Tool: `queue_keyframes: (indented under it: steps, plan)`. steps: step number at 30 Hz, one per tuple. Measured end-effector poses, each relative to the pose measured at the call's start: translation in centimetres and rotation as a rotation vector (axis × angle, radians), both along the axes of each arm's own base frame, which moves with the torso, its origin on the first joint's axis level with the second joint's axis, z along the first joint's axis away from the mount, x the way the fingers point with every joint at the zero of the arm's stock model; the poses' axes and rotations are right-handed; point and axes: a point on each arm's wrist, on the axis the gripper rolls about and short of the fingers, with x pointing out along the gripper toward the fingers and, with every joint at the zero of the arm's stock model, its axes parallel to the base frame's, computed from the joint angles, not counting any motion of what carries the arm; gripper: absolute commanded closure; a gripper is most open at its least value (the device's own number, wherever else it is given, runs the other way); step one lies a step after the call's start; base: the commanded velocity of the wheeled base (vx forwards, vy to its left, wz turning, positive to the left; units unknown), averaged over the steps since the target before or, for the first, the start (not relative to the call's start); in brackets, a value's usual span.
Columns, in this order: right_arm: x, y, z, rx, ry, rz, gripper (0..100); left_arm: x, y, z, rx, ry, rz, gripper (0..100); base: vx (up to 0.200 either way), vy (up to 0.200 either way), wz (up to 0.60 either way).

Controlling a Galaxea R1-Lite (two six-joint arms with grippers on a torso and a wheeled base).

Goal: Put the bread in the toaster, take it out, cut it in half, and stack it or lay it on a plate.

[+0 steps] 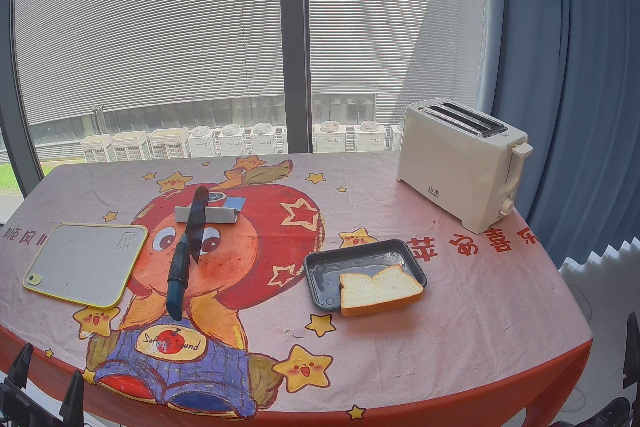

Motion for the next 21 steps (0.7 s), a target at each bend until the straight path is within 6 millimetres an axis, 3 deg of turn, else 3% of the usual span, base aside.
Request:
queue_keyframes:
  steps: [21]
  plan:
    - [-0.06, 0.30, 0.29, -0.008, -0.029, 0.133, 0, 0.00, 0.00, 0.00, 0.000, 0.000, 0.000, 0, 0.000, 0.000, 0.00]
